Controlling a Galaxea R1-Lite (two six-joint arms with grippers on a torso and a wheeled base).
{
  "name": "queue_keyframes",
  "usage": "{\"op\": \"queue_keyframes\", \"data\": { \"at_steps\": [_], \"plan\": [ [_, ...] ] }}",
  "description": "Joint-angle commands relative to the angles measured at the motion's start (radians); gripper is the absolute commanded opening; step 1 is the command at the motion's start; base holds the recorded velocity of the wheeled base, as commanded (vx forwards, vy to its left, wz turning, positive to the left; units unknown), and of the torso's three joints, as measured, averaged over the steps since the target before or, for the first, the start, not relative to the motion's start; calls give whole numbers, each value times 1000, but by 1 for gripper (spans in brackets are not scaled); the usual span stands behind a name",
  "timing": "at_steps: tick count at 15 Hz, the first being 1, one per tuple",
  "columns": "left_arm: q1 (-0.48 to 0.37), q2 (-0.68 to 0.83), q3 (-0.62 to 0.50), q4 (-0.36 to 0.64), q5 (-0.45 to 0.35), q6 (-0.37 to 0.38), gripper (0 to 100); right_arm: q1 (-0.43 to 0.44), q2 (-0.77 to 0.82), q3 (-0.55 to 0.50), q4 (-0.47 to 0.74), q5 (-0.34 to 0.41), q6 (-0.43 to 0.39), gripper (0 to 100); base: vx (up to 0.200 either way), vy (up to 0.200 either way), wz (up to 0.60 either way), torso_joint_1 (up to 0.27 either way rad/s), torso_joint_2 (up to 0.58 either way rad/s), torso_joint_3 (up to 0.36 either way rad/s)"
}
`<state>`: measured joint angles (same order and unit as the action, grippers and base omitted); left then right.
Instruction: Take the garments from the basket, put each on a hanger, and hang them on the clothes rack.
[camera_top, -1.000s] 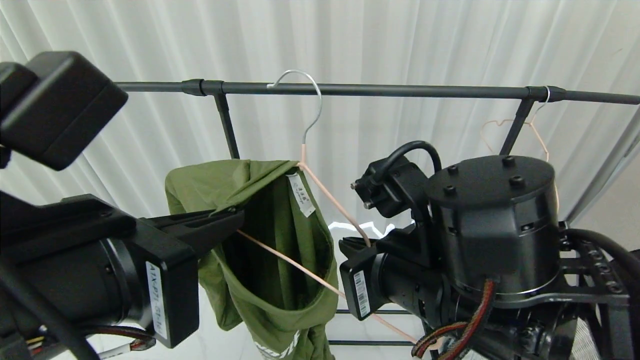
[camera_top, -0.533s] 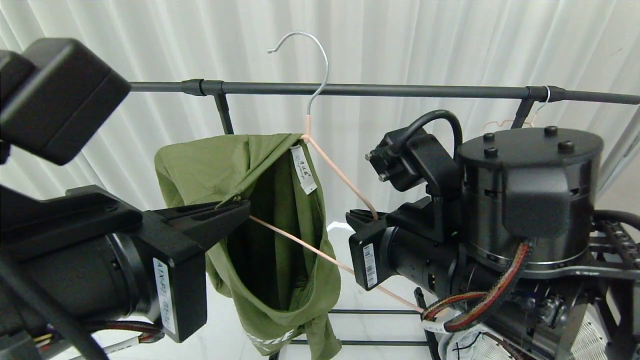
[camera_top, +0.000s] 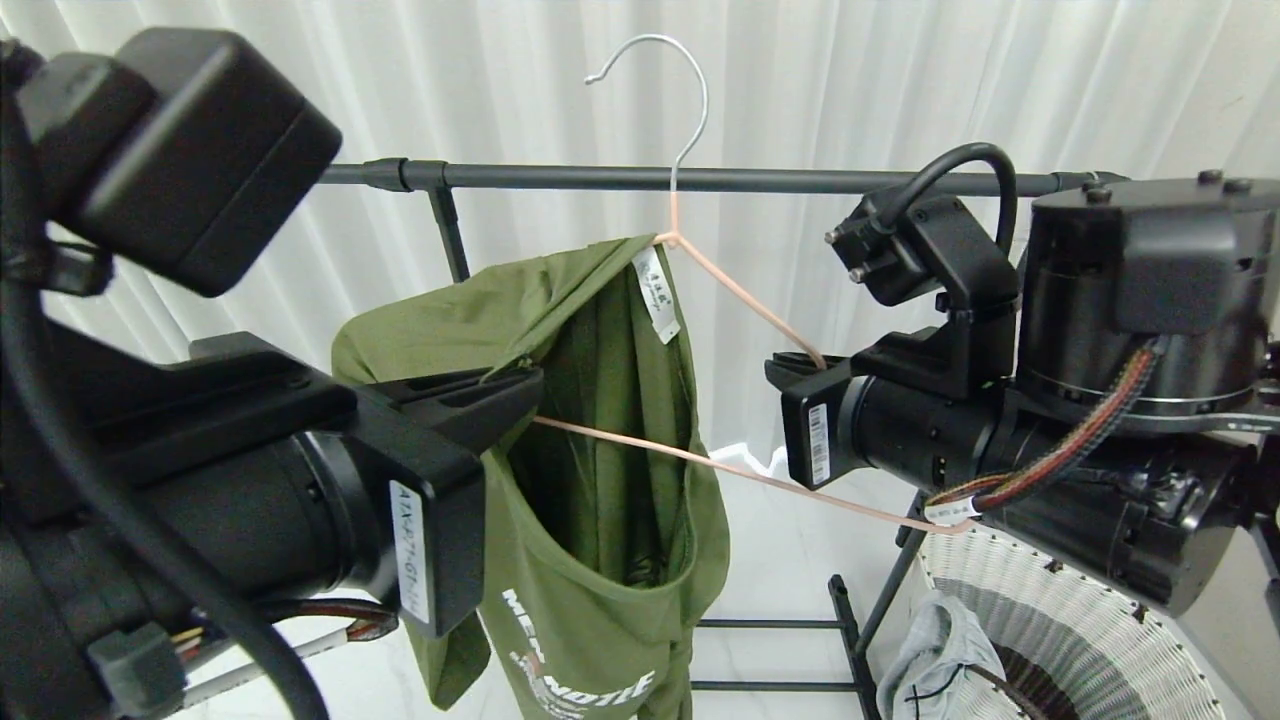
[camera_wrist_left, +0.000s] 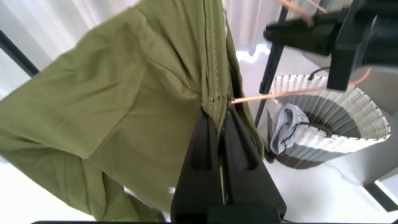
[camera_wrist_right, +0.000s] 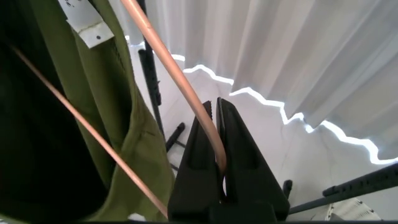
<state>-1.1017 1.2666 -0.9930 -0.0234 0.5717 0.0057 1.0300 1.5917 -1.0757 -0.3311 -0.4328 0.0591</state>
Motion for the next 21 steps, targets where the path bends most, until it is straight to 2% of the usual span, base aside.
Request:
{"op": "queue_keyframes", "data": {
  "at_steps": [1,6,7,10,13,16,17,19,20,21],
  "plan": [
    [0,33,2,-3,0,2,0,-5,-18,-1,-2,-1,-1,0,0,0,0,0,0,0],
    [2,33,5,-3,0,2,0,-4,-41,-3,-3,-1,-30,0,0,0,0,0,0,0],
    [2,33,7,-3,0,2,100,-4,-42,-4,-5,-3,-36,0,0,0,0,0,0,0],
    [0,28,8,-3,0,0,100,-4,-35,10,-102,-4,-87,0,0,0,0,0,0,0],
    [2,-1,50,-13,0,-1,100,-5,-45,66,-200,-7,-144,0,0,0,0,0,0,0],
    [42,-26,80,-20,0,3,100,-19,-64,108,-256,-9,-160,0,0,0,0,0,0,0],
    [83,-39,85,-20,0,20,100,-22,-70,117,-284,-9,-160,0,0,0,0,0,0,0],
    [178,-64,80,-20,-19,109,100,-34,-98,138,-292,-7,-170,0,0,0,0,0,0,0],
    [223,-87,82,-20,-78,186,100,-48,-118,161,-292,-4,-174,0,0,0,0,0,0,0],
    [266,-110,80,-21,-174,258,100,-57,-141,185,-292,-3,-176,0,0,0,0,0,0,0]
  ]
}}
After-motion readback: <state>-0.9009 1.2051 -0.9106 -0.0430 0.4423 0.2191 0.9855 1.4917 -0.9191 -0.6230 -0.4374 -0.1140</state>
